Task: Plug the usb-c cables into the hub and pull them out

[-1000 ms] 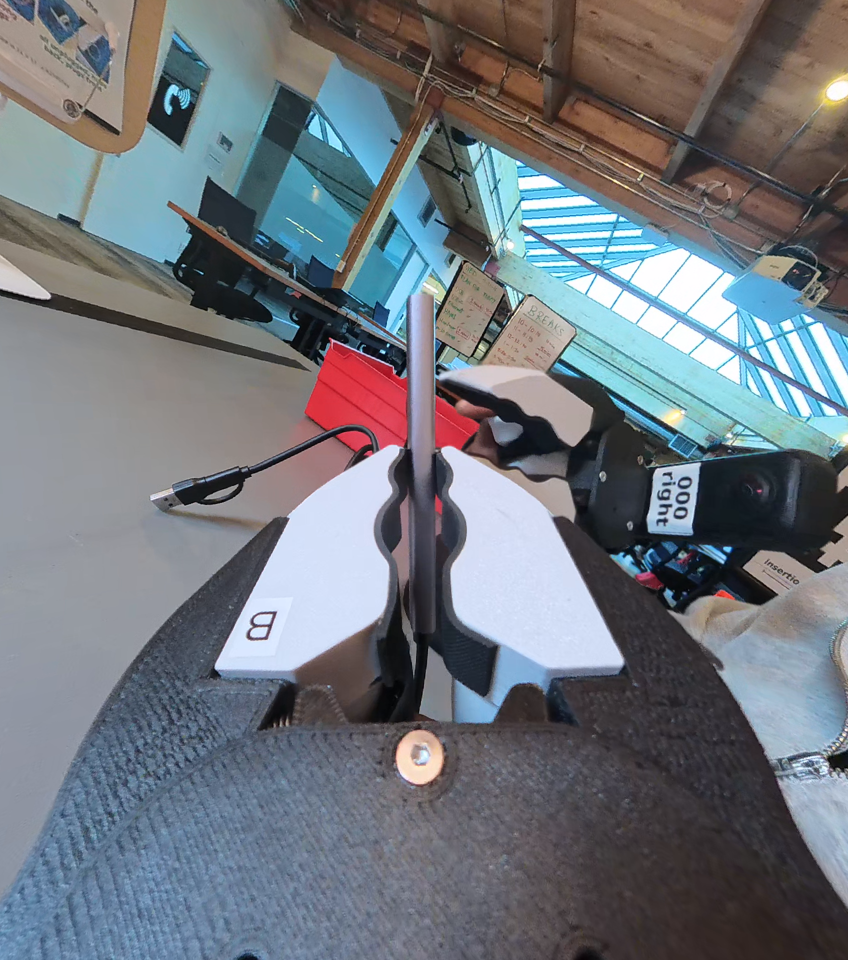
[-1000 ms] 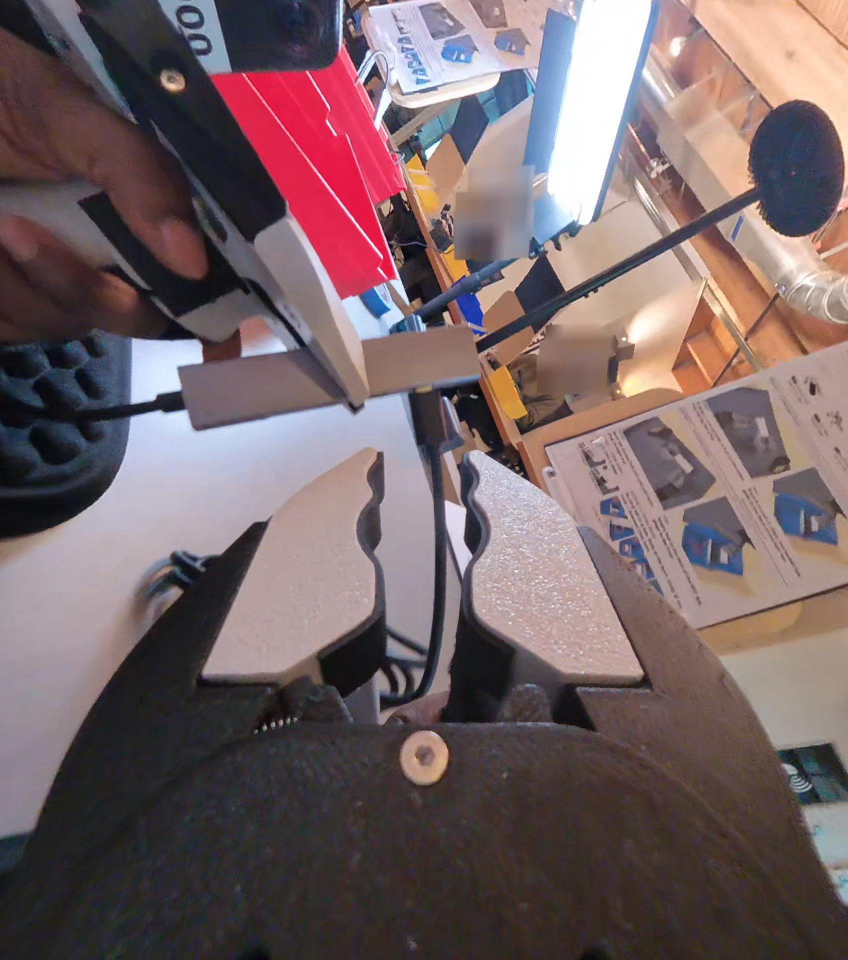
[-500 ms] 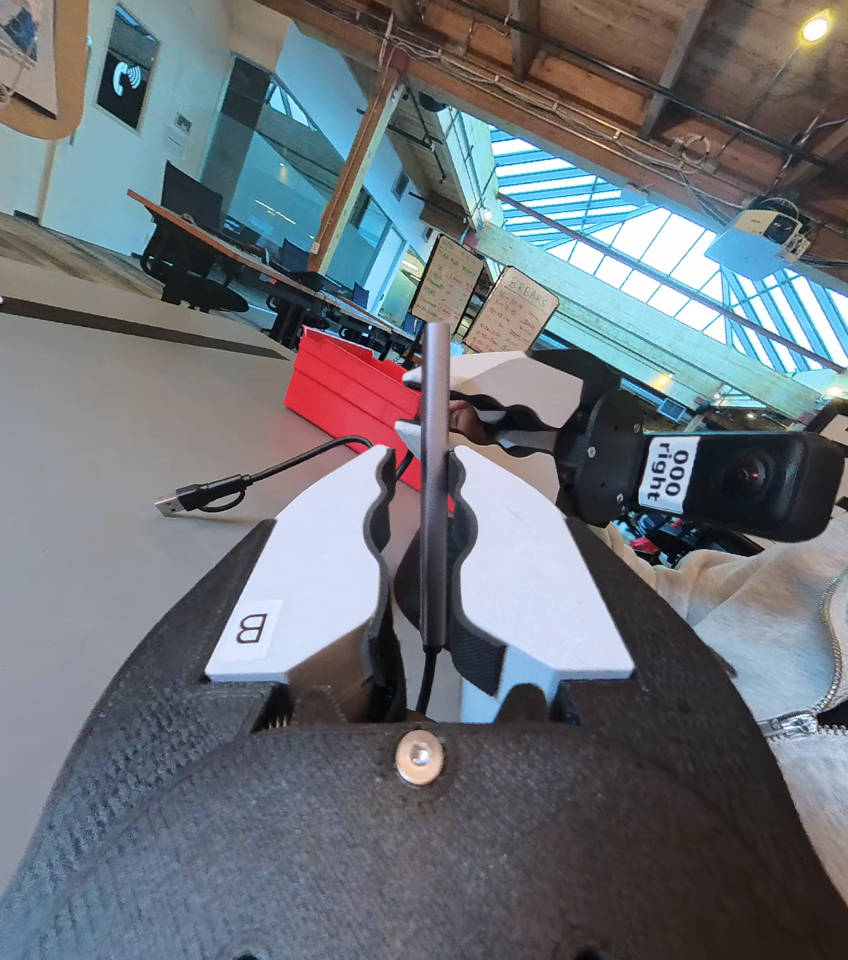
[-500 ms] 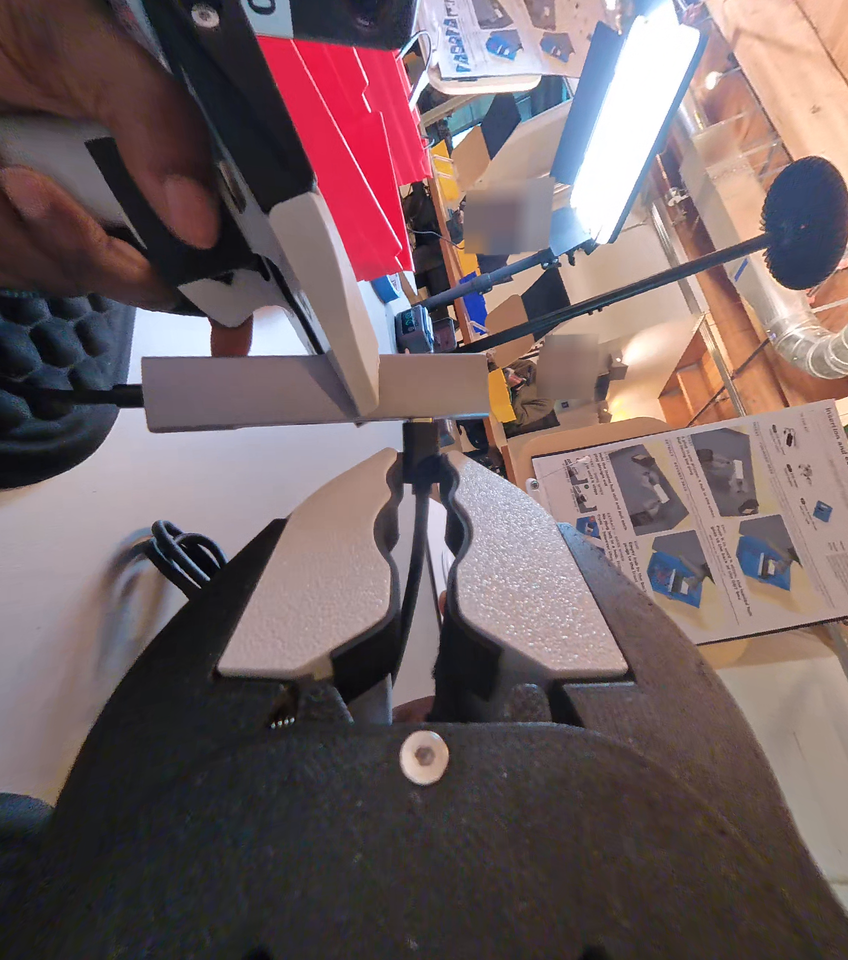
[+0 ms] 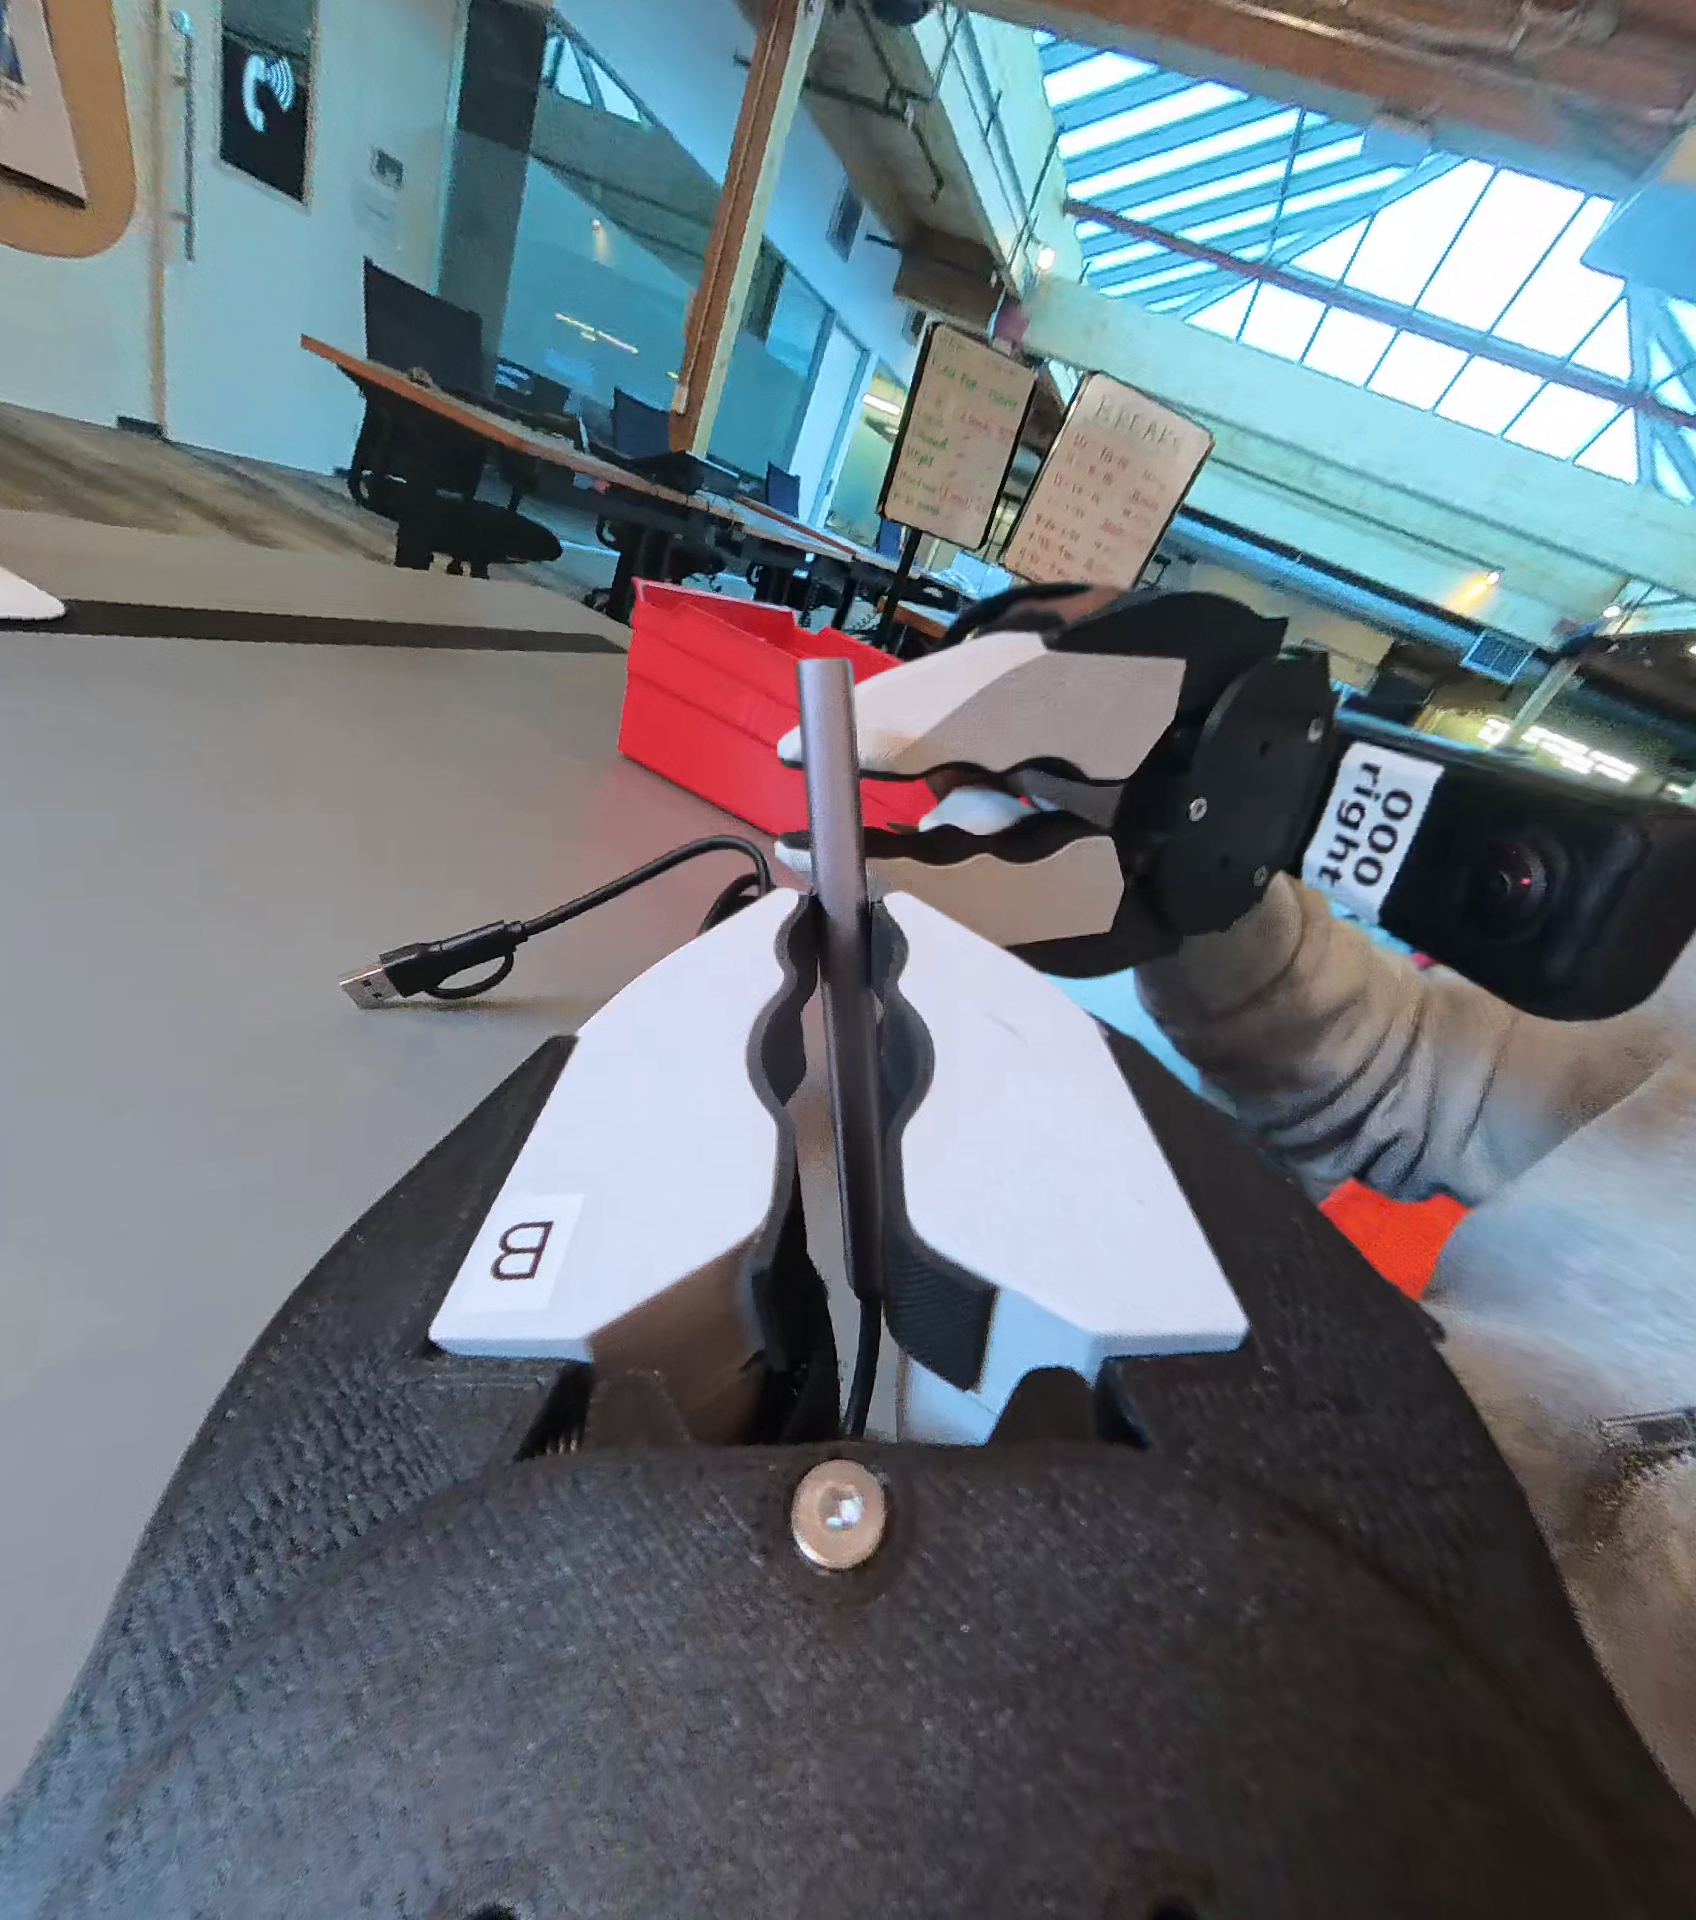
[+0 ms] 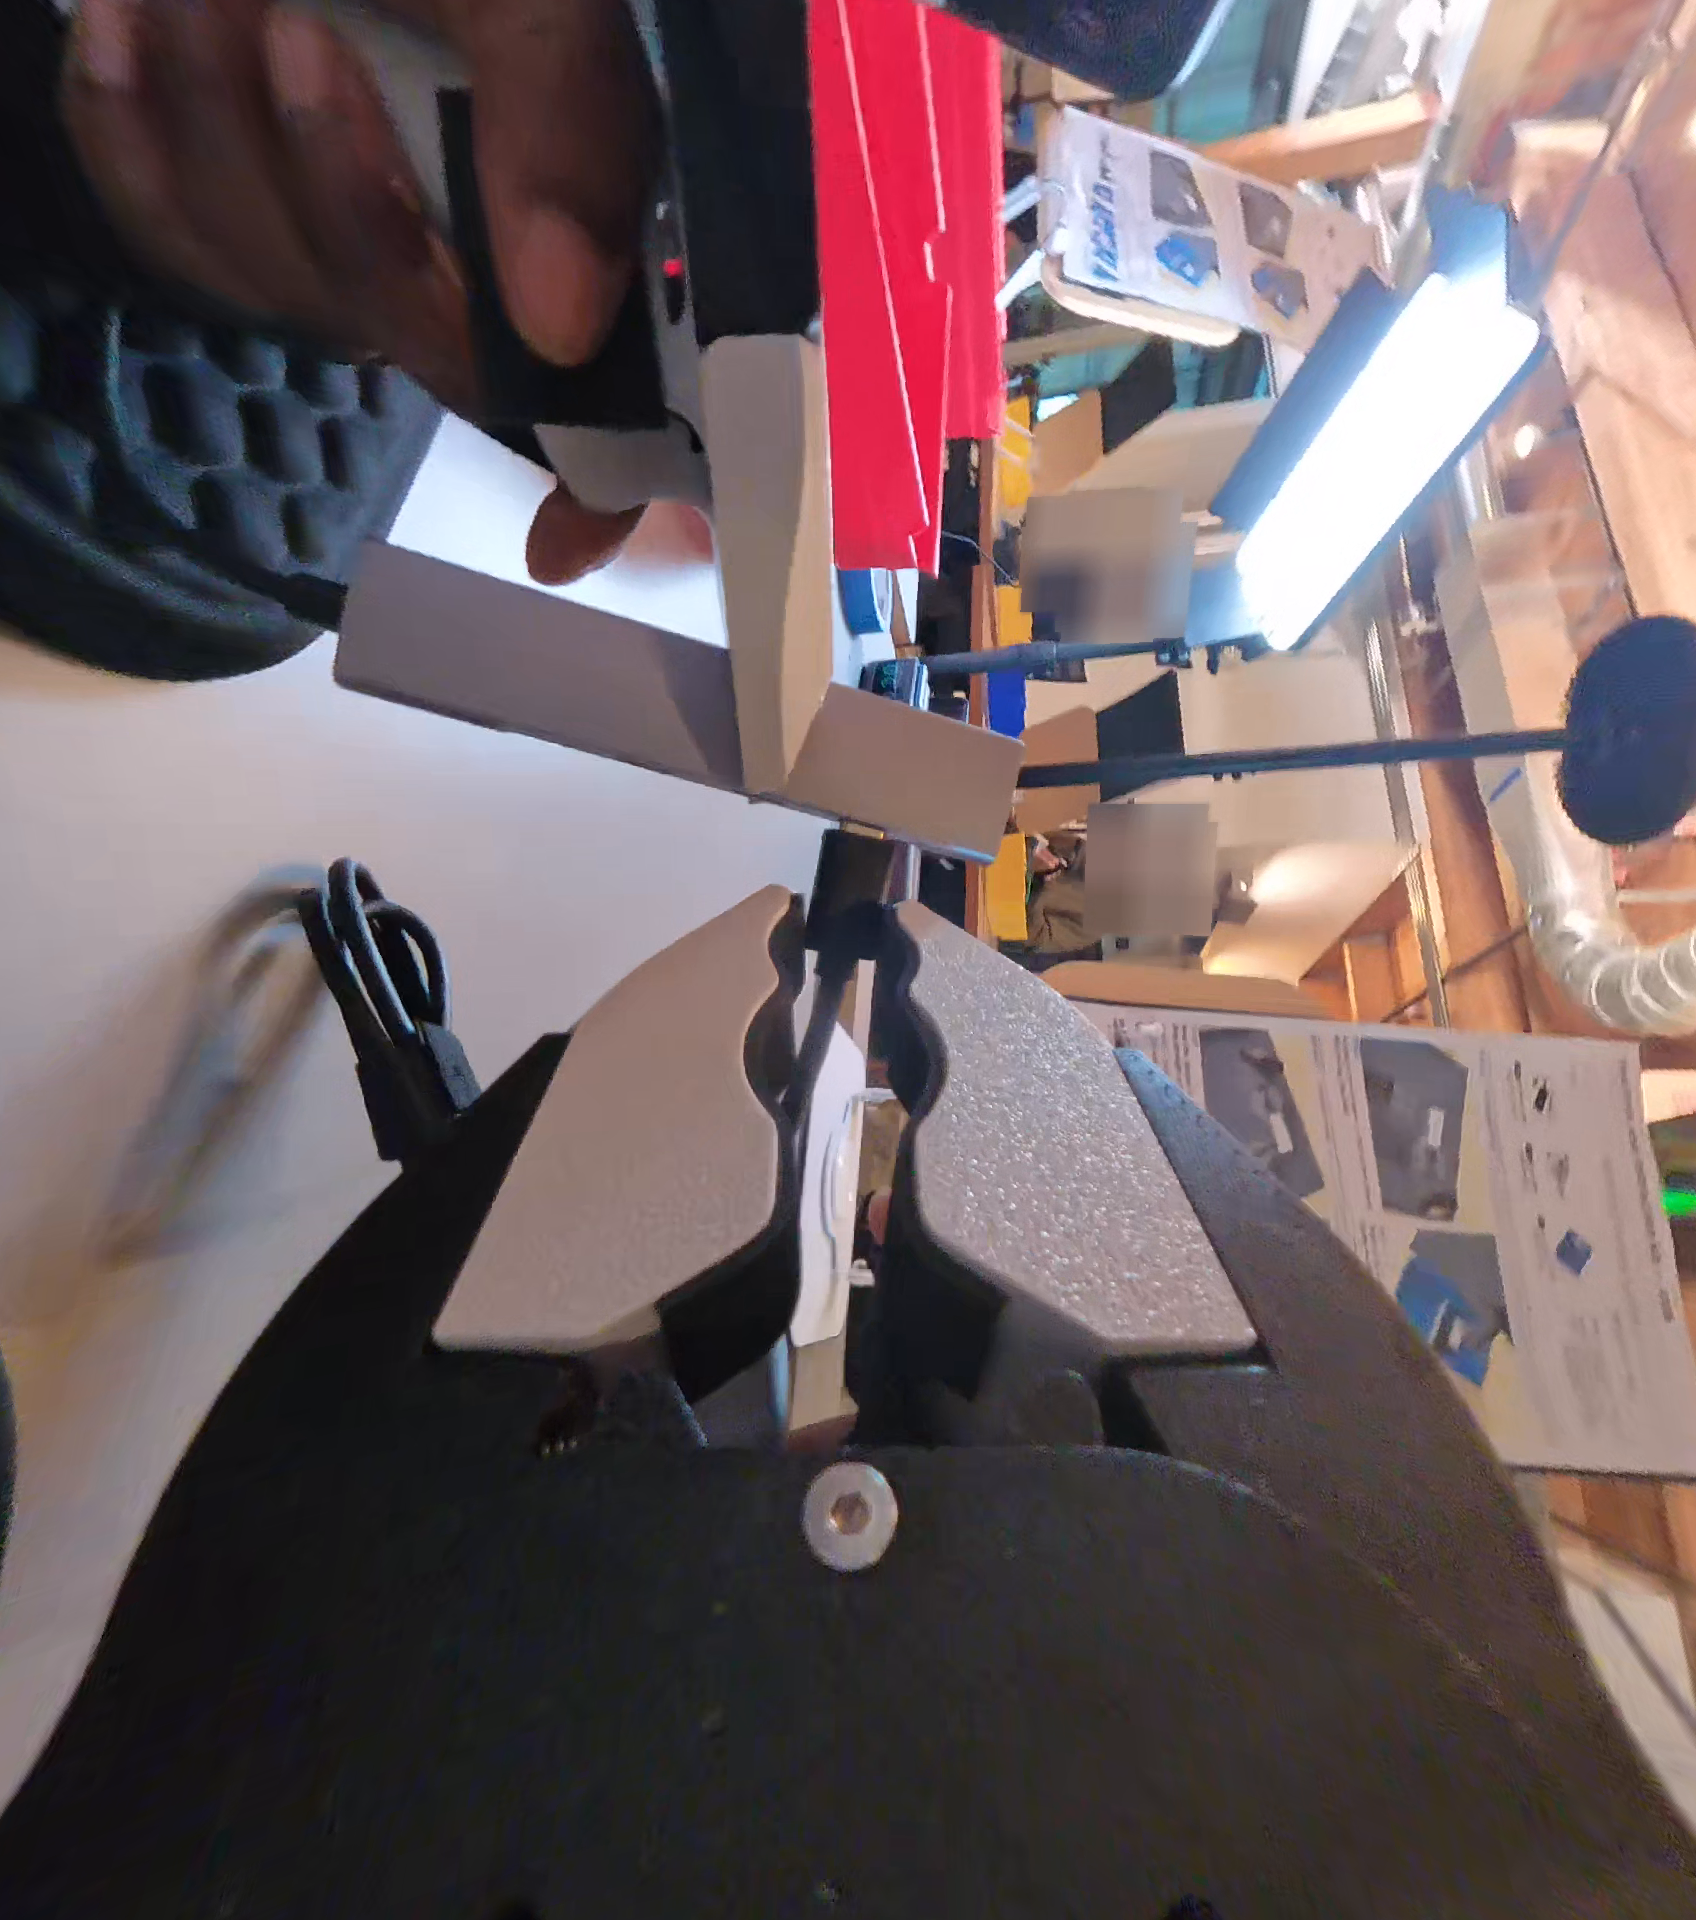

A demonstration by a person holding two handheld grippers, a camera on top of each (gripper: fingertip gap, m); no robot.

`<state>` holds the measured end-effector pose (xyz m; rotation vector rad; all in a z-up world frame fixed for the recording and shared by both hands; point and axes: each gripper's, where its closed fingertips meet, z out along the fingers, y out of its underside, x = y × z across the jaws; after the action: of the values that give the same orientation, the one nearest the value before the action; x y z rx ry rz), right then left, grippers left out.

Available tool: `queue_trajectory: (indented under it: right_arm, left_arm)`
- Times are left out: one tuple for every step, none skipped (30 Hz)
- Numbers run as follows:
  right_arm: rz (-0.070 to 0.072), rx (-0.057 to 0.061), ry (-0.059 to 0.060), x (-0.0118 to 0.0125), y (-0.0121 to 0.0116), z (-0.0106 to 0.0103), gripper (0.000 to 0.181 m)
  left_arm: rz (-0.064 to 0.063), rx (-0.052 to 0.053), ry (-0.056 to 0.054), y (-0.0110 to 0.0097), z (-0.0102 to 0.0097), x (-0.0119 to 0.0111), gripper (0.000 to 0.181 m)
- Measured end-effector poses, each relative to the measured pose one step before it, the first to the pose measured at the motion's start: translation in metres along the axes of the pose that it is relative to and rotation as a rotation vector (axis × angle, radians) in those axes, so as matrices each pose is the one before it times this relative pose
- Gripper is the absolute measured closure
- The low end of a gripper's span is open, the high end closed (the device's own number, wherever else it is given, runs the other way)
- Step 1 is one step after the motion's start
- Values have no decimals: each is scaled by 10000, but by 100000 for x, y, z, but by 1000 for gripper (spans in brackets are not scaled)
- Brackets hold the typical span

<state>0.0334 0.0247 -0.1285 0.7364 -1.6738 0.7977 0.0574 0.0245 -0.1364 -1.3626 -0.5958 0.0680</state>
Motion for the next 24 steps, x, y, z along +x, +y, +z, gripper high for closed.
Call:
queue_trajectory:
  right_arm:
    - [-93, 100, -116, 106, -104, -78, 168]
    - [289, 71, -55, 256, -190, 49, 168]
    - [687, 13, 84, 330, -204, 227, 168]
    - [980, -51, 203, 222, -131, 383, 169]
    - [1104, -75, 280, -1, -78, 444, 169]
    - [971, -75, 367, -112, -25, 308, 169]
    - [624, -41, 283, -166, 0, 63, 169]
    - [393, -43, 125, -129, 37, -121, 169]
    - [327, -20, -47, -88, 76, -190, 168]
    - [255, 53, -203, -96, 52, -211, 168]
    - [-60, 53, -277, -52, 90, -199, 168]
    - [-472, -77, -247, 75, 172, -149, 168]
    - [-949, -111, -121, 216, 55, -127, 168]
    - [-1059, -98, -21, 290, -109, -85, 168]
    - [-776, -62, -34, 256, -166, -11, 168]
    - [-409, 33, -21, 224, -178, 73, 168]
    - [90, 72, 18, 174, -136, 181, 168]
    - [592, 41, 80, 105, -66, 330, 168]
    - [834, 14, 179, -13, -21, 386, 168]
    - [1045, 2, 272, -205, 12, 393, 169]
    - [1032, 4, 366, -304, 107, 283, 168]
    - [668, 35, 314, -398, 172, 77, 168]
    - [336, 6, 232, -276, 202, -117, 168]
    - [71, -17, 96, -51, 97, -215, 168]
  left_arm:
    - [119, 30, -23, -28, 11, 87, 172]
    - [92, 183, -4, -231, -114, 72, 172]
    - [45, 309, -54, -383, -204, -35, 172]
    - [46, 390, -146, -486, -259, -184, 172]
    - [-31, 276, -189, -330, -229, -294, 172]
    - [-128, 223, -111, -270, -217, -271, 172]
    - [-144, 203, -17, -266, -189, -163, 172]
    - [-53, 75, 37, -97, -70, -4, 172]
    - [84, -62, 25, 85, 50, 115, 172]
    - [147, -43, -1, 90, 70, 139, 172]
    - [92, -55, 27, 106, 61, 143, 172]
    - [102, -87, -56, 143, 135, 51, 172]
    - [143, -66, -70, 112, 157, 58, 172]
    - [108, 7, -1, 4, 97, 120, 172]
    - [51, 38, 19, -56, 7, 73, 172]
    - [-23, 85, 38, -136, -57, 34, 172]
    - [-90, 136, 8, -204, -92, -72, 172]
    - [-116, 184, -70, -258, -125, -200, 173]
    - [-169, 180, -99, -234, -163, -290, 173]
    - [-231, 169, -83, -218, -177, -333, 173]
    - [-230, 132, -78, -169, -162, -320, 173]
    - [-158, 142, -70, -190, -172, -241, 173]
    - [-76, -4, -55, 25, -47, -141, 173]
    - [69, -109, 21, 162, 80, 85, 173]
